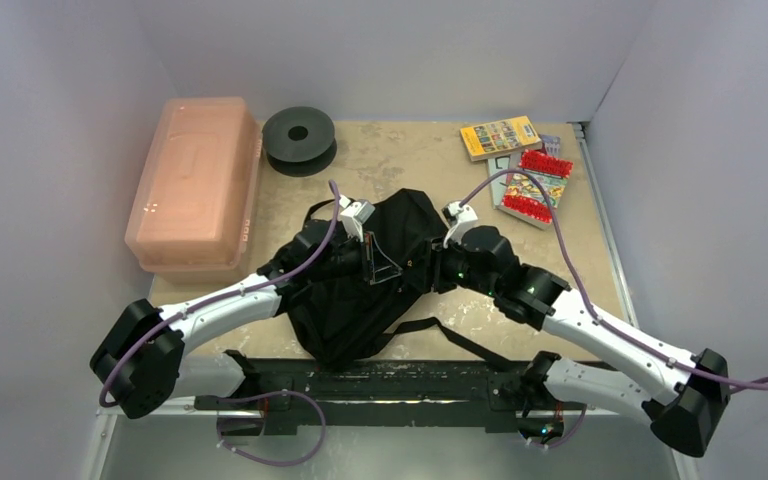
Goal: Pack the student bag
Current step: Unzip the student bag at the center of the board.
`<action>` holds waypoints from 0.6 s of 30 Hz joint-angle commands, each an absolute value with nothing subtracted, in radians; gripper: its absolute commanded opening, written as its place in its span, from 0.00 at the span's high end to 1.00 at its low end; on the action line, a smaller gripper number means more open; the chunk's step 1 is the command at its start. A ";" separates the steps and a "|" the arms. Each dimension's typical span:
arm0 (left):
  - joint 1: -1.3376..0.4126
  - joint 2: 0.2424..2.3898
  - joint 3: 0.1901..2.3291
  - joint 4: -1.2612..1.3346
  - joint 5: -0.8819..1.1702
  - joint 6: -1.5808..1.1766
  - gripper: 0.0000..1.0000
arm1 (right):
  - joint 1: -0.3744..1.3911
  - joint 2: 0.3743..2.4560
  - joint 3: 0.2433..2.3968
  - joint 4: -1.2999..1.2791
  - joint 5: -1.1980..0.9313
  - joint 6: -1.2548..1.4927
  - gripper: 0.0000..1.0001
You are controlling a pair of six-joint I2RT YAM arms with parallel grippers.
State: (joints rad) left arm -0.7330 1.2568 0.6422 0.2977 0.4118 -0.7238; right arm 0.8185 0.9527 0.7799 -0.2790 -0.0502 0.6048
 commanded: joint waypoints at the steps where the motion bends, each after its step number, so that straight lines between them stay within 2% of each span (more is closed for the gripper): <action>1: -0.727 1.238 0.657 0.428 0.435 -0.752 1.00 | 0.850 1.002 0.833 -0.338 0.096 0.586 0.57; 3: -0.726 1.238 0.657 0.424 0.432 -0.752 1.00 | 0.870 1.024 0.841 -0.338 0.110 0.589 0.61; 11: -0.726 1.242 0.677 0.402 0.429 -0.744 1.00 | 0.969 1.106 0.892 -0.404 0.241 0.592 0.63; 13: -0.726 1.242 0.682 0.386 0.421 -0.734 1.00 | 0.979 1.116 0.908 -0.429 0.271 0.595 0.69; 18: -0.726 1.238 0.690 0.336 0.398 -0.712 1.00 | 0.982 1.129 0.934 -0.484 0.340 0.604 0.90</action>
State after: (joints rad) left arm -0.7303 1.2568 0.6422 0.2844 0.4084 -0.7223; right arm 0.9771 1.1259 0.8688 -0.4255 0.2344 0.6014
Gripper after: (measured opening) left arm 0.015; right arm 0.154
